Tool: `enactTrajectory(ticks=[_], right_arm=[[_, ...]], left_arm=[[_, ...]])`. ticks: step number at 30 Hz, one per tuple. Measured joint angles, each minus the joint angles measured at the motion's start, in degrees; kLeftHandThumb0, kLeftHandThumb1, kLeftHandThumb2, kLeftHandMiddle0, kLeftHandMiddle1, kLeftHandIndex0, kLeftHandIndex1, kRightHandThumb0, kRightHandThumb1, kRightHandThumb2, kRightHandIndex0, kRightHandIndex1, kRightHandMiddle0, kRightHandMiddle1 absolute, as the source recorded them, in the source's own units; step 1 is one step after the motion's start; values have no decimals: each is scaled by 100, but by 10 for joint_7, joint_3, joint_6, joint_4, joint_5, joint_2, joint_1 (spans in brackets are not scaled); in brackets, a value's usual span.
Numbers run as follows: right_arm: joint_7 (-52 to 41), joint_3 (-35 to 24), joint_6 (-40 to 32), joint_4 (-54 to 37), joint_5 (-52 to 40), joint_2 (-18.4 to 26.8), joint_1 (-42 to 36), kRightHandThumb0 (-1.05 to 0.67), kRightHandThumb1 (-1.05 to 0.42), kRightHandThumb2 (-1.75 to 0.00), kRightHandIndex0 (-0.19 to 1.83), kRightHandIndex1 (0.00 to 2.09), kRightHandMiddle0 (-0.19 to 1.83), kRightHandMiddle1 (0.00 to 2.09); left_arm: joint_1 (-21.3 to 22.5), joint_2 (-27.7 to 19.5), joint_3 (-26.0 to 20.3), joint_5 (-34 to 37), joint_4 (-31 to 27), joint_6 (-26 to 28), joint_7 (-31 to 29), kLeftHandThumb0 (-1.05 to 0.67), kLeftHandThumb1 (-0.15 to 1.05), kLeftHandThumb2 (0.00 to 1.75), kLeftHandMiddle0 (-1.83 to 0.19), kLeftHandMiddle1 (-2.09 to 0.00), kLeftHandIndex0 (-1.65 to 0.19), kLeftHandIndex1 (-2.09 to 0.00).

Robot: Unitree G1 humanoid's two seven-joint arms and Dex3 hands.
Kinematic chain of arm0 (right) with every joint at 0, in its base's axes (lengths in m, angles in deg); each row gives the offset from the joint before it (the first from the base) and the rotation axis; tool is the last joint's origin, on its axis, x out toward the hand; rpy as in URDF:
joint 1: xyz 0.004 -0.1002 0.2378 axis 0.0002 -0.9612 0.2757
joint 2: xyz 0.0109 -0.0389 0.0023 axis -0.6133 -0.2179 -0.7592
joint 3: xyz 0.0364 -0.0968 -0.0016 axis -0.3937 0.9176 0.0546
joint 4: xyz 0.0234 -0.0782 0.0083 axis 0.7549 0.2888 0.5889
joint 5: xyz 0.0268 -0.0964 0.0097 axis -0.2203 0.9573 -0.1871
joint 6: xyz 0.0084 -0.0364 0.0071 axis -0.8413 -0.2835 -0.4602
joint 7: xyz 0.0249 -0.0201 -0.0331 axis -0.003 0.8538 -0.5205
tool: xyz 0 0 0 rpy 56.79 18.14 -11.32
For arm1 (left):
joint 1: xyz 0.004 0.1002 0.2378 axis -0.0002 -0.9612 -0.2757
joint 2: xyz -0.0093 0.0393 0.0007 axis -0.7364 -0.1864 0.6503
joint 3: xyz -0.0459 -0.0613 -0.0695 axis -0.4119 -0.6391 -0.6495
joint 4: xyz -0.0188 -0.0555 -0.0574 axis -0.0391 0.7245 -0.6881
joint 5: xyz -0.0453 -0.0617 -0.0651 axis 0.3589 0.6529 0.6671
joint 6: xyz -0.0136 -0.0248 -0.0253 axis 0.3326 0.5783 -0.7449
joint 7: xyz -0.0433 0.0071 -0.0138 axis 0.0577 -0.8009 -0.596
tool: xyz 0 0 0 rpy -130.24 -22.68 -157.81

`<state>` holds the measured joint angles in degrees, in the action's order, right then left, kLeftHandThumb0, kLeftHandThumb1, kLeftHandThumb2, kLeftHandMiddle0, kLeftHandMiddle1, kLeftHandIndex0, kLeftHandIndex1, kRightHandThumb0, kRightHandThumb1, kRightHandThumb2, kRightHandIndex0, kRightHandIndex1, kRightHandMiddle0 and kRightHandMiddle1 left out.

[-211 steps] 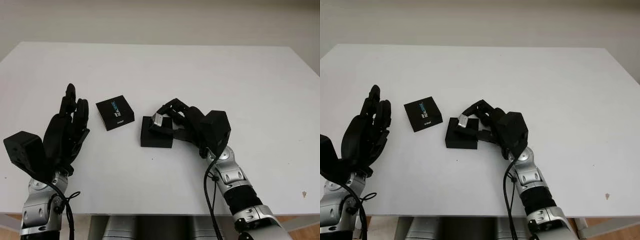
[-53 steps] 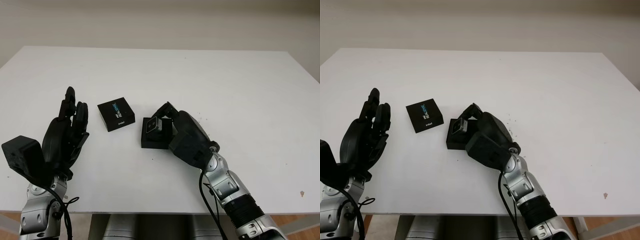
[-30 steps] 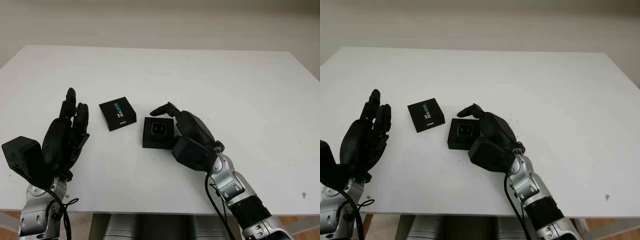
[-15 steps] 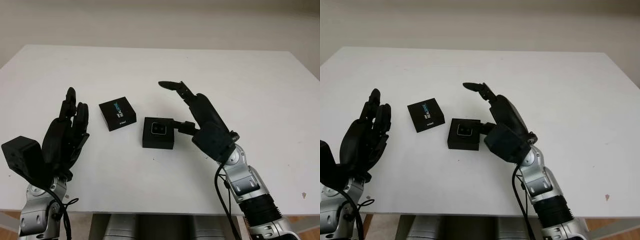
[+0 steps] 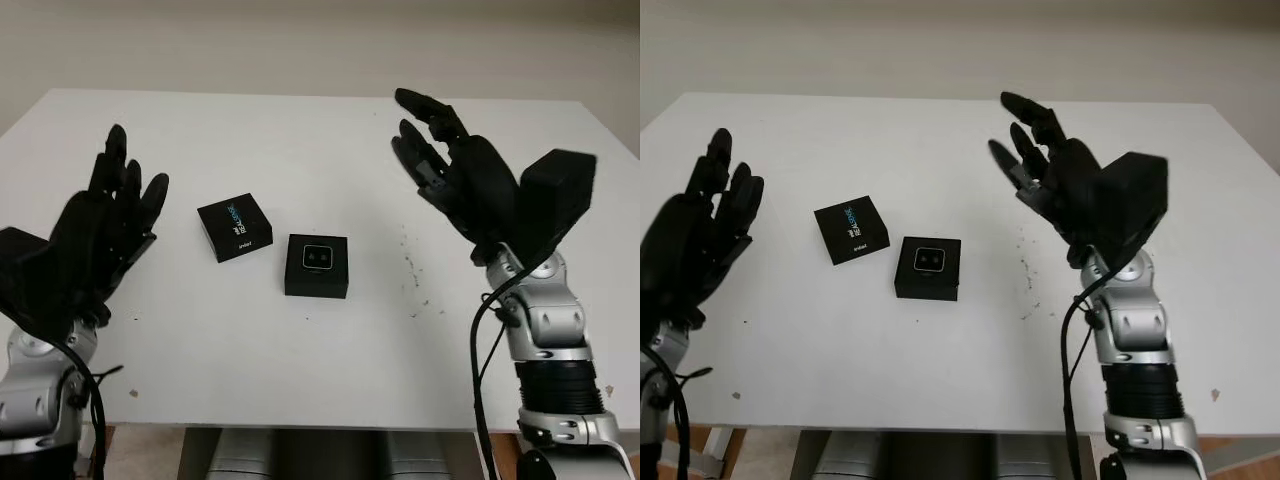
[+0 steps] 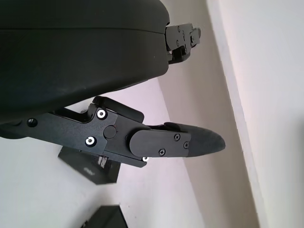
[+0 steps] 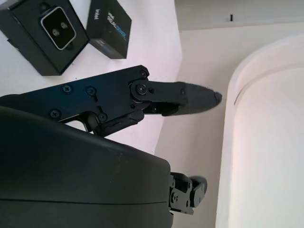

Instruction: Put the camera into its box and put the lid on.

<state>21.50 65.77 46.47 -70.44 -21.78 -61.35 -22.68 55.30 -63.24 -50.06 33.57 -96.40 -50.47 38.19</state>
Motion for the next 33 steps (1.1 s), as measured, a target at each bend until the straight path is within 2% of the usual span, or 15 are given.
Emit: enactTrajectory(ticks=[3, 7, 14, 19, 21, 25, 33], right_arm=[[11, -17, -40, -2, -20, 5, 14, -69, -105, -60, -16, 1, -17, 11], [18, -26, -57, -3, -27, 15, 21, -71, -105, -64, -16, 2, -15, 11], [43, -50, -75, -3, -58, 15, 36, -70, -105, -67, -12, 5, -9, 12], [69, -69, -106, -5, -90, 10, 49, -70, -105, -69, -12, 5, -10, 12], [68, -67, -106, -5, -92, 9, 49, -71, -105, -69, -12, 5, -11, 11], [67, -65, -105, -5, -94, 9, 49, -71, -105, -69, -13, 5, -12, 11], [66, -62, -105, -9, -99, 8, 47, -71, -105, -69, -13, 5, -11, 10]], left_arm=[[38, -27, 3, -12, 24, 5, -15, -72, 104, 13, 9, -6, 9, -7], [89, -56, 25, -48, 65, 4, -25, -75, 101, 7, 6, -7, 7, -7], [161, -82, 80, -108, 142, -16, -64, -64, 101, 6, 1, -7, 4, -8], [196, -84, 118, -157, 196, -36, -68, -58, 102, 6, -25, -11, -14, -15], [205, -84, 136, -184, 216, -50, -61, -55, 101, 5, -28, -11, -17, -16], [218, -84, 166, -221, 251, -73, -63, -60, 97, 4, -18, -4, -11, -11], [243, -99, 228, -280, 294, -81, -132, -81, 94, 5, 9, -1, 9, -2]])
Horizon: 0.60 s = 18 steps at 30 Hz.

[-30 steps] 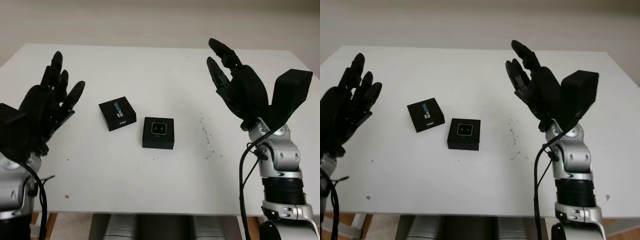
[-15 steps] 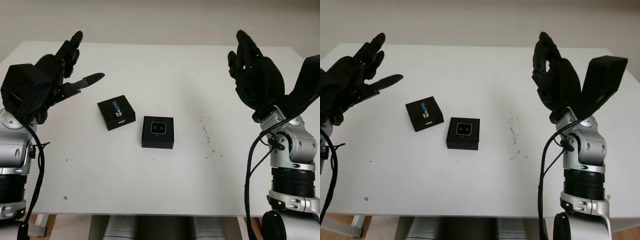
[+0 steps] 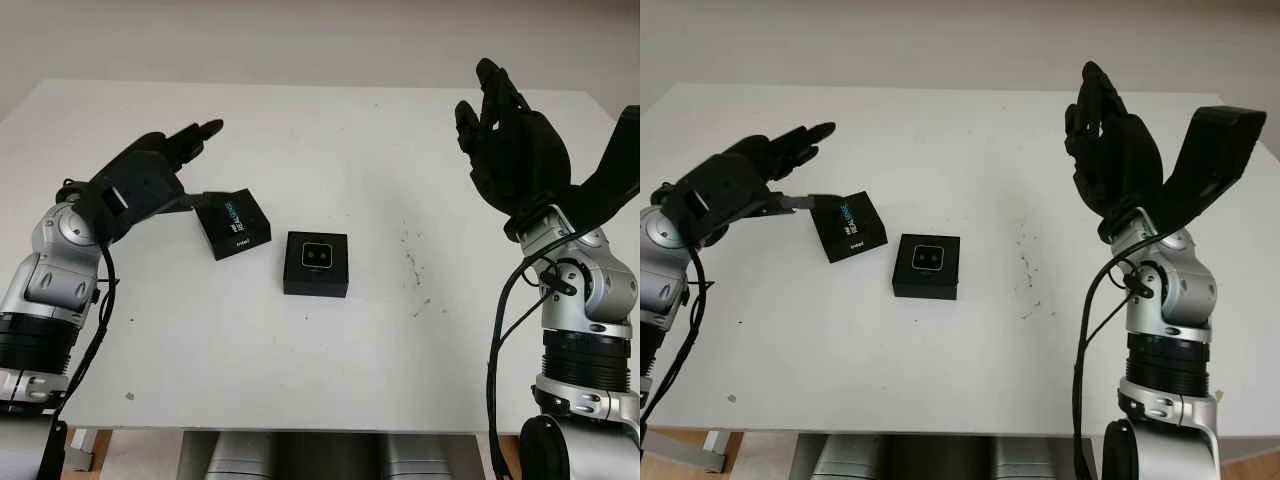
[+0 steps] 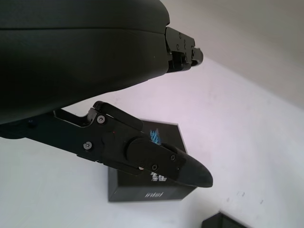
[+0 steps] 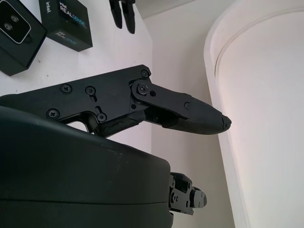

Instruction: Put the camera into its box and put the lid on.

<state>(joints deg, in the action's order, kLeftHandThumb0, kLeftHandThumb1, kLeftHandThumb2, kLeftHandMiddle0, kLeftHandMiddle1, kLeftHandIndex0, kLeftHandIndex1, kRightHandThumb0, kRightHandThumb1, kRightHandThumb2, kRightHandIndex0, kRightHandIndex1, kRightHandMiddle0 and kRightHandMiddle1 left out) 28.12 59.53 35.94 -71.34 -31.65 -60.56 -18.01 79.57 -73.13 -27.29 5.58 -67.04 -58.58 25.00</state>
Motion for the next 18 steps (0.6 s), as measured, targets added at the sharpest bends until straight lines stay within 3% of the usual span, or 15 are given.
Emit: enactTrajectory(ticks=[12, 18], right_arm=[[13, 5, 0, -2, 0, -2, -4, -70, -105, -69, -14, 5, -9, 10], [14, 6, 0, -9, 0, -2, -7, -69, -105, -71, -13, 5, -6, 11]], left_arm=[[3, -28, 49, -69, 34, -48, -36, -90, 91, 5, 19, 0, 19, -1], [3, -21, 50, -93, 51, -54, 32, -81, 91, 5, 19, 0, 19, 0]])
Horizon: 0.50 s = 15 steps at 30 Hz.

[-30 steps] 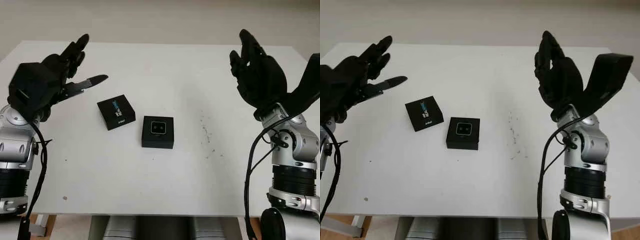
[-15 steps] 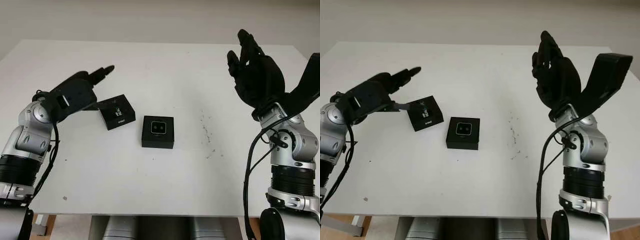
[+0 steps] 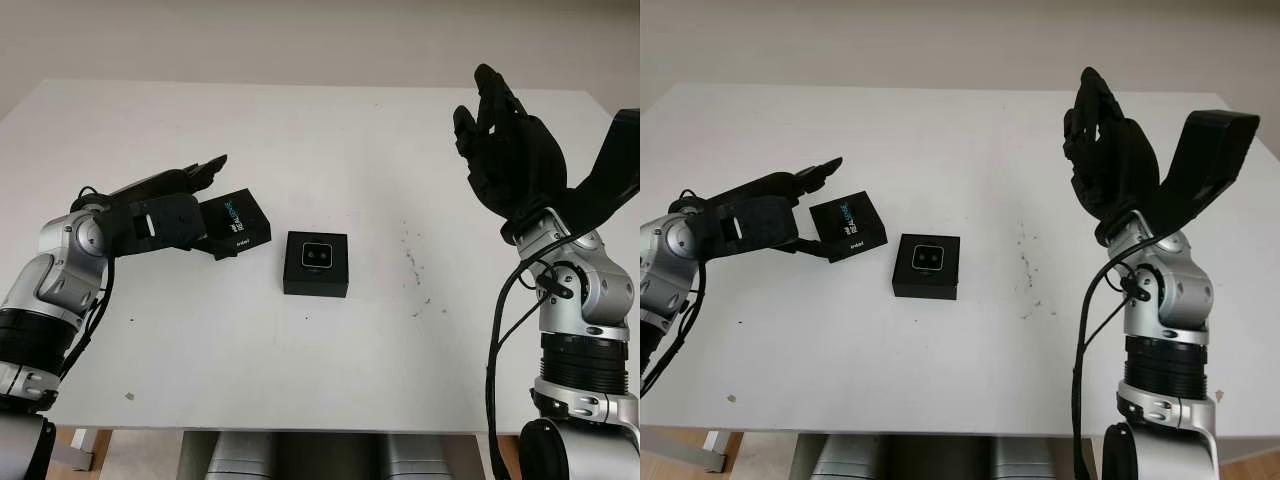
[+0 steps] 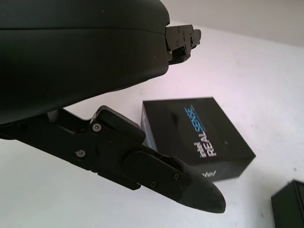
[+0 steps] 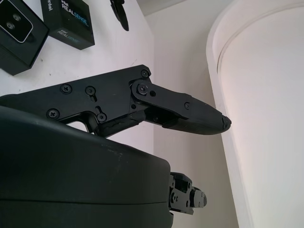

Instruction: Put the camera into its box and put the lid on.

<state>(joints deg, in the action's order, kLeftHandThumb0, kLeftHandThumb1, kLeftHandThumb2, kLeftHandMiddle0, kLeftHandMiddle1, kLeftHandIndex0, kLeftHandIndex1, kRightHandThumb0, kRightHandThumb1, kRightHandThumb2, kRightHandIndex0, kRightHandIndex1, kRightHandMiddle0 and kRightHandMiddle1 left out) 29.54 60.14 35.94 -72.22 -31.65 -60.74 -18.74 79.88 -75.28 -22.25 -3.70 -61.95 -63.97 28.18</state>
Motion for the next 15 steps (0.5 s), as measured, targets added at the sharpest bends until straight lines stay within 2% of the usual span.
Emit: enactTrajectory(ticks=[4, 11, 15], right_arm=[[2, 1, 1, -1, 2, 0, 0, -70, -105, -71, -12, 6, -6, 11], [-8, 10, 14, -1, 17, 1, -3, -70, -105, -70, -13, 5, -6, 12], [-10, 10, 14, -1, 22, 2, -3, -69, -105, -68, -13, 5, -6, 12]], left_arm=[[0, 8, 2, -10, 8, 0, 16, -83, 91, 5, 19, 0, 19, 0], [0, 26, 7, -38, 25, -18, 100, -73, 89, 5, 19, 0, 19, 0], [0, 37, 8, -31, 44, -24, 101, -76, 88, 5, 19, 0, 19, 0]])
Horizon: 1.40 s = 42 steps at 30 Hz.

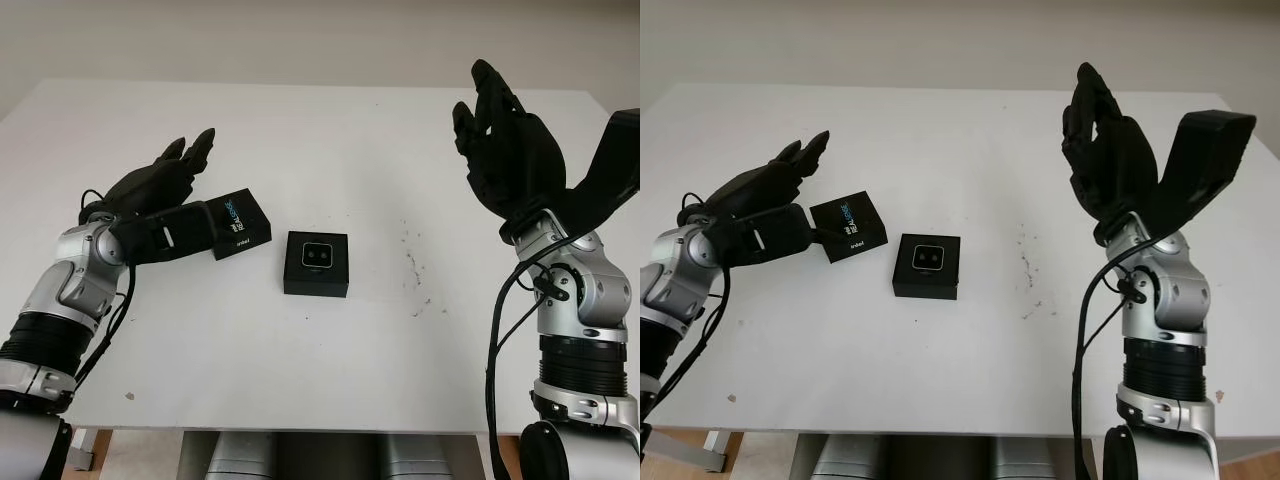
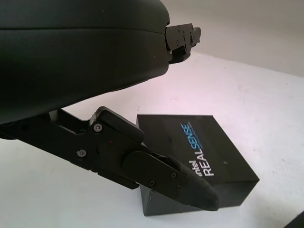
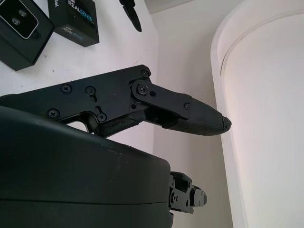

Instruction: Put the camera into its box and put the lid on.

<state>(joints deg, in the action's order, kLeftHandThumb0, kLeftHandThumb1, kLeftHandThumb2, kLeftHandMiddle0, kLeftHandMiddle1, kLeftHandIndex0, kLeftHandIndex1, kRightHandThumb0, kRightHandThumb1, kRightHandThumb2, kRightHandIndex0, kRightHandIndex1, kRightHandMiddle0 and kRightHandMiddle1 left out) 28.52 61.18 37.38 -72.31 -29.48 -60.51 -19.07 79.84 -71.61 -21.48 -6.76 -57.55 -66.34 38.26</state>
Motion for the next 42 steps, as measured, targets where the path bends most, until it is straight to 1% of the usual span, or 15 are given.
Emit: enactTrajectory(ticks=[8, 13, 17, 22, 25, 31, 37, 42], right_arm=[[8, -1, 0, -8, 0, 0, 0, -69, -105, -70, -15, 4, -8, 12], [4, 0, 7, -8, 4, 0, -7, -71, -105, -72, -19, 1, -16, 7], [16, 0, 9, -9, 8, -3, -13, -70, -105, -73, -19, 0, -18, 6], [18, 10, 3, -12, 9, -7, -19, -69, -105, -74, -19, 0, -19, 1], [6, 15, 4, -12, 8, -8, -21, -70, -105, -73, -19, 0, -19, 0], [-6, 18, 5, -11, 8, -8, -23, -70, -105, -73, -19, 0, -17, 2], [-7, 21, 5, -11, 13, -8, -26, -67, -105, -74, -19, 1, -17, 4], [-12, 21, 5, -11, 13, -8, -31, -68, -105, -73, -18, 2, -17, 4]], left_arm=[[0, 4, 0, 10, -10, 13, -27, -74, 87, 5, 19, 0, 19, 0], [0, 6, 0, 22, -15, 21, -45, -79, 88, 5, 19, 0, 19, 0], [0, 6, 0, 26, -16, 28, -52, -80, 88, 5, 19, 0, 19, 0], [0, 6, 0, 21, -16, 29, -50, -77, 87, 5, 19, 0, 19, 0], [0, 7, 2, 9, -16, 29, -40, -76, 87, 5, 19, 0, 19, 0], [0, 18, 8, -3, -1, 29, -31, -76, 86, 5, 19, 0, 19, 0], [4, 19, 16, -17, 11, 29, -28, -73, 85, 5, 19, 0, 19, -1], [6, 22, 29, -31, 18, 20, -9, -69, 83, 5, 19, 0, 18, -4]])
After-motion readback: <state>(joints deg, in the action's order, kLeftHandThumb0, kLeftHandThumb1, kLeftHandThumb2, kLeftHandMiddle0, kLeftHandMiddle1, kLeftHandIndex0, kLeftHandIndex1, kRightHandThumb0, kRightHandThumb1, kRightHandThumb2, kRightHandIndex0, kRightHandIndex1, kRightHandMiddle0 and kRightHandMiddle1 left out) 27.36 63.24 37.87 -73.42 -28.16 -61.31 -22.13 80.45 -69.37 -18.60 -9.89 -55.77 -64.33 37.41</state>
